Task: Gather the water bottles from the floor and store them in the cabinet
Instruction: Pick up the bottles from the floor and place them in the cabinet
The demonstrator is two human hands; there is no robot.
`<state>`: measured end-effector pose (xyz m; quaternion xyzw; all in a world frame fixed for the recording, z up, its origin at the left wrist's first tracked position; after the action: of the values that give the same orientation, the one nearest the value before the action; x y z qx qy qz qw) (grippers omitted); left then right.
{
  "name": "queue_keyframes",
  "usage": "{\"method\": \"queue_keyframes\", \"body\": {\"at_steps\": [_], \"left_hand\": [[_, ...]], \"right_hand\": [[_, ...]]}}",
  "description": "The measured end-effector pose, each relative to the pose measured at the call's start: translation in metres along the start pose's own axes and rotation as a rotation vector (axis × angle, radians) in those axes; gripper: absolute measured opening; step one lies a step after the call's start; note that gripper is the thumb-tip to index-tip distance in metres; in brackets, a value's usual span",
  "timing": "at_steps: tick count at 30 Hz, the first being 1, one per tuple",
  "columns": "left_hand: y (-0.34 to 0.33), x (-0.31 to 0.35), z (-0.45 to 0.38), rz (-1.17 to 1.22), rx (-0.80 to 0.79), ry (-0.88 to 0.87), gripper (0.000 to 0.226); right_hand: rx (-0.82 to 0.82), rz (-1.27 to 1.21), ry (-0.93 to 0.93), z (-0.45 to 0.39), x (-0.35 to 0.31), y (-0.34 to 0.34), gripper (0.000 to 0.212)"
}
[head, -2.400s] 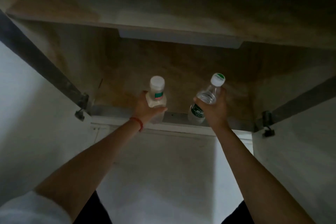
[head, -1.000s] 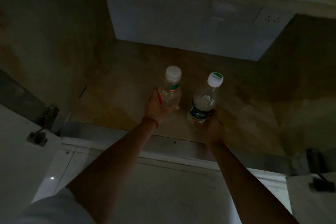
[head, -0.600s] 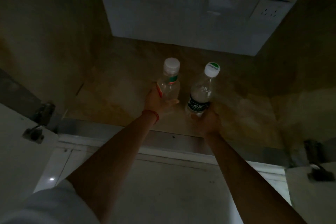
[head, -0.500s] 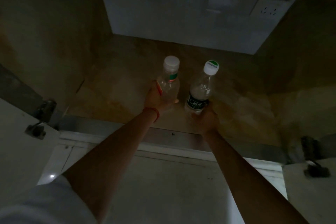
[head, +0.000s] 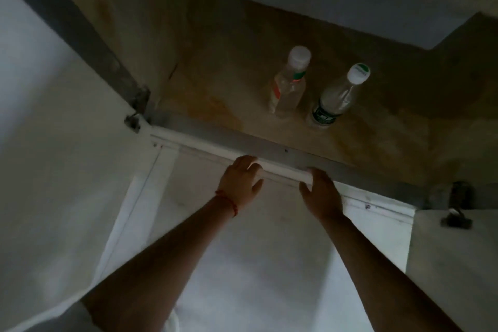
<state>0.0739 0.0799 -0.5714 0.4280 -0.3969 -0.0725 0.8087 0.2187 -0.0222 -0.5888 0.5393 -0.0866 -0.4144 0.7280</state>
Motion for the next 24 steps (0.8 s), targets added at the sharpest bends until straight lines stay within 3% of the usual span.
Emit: {"method": "queue_keyframes", "body": {"at_steps": [5, 11, 24], "left_hand": [[-0.021, -0.026, 0.090, 0.231, -0.253, 0.324, 0.038], [0.009, -0.016, 0.195, 0.468, -0.248, 0.596, 0.031], [0.161, 0.081, 0.381, 0.486, -0.298, 0.712, 0.030]], "right_hand": [[-0.211, 0.077, 0.007, 0.068, -0.010, -0.013, 0.047], [-0.286, 0.038, -0.031, 0.158, -0.029, 0.018, 0.043], [-0.405, -0.104, -0.184, 0.324, -0.104, 0.158, 0.036]]}}
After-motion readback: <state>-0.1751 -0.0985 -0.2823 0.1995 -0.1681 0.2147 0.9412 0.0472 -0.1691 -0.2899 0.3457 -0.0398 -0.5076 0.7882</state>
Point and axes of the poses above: each hand's wrist, its own z-axis away from the middle knuckle, its own y-axis out of the back of the hand, x = y × z, the point moved 10 cm from there along -z, towards the middle knuckle, and after that the axes turned 6 degrees about z, right-handed, at the moved point
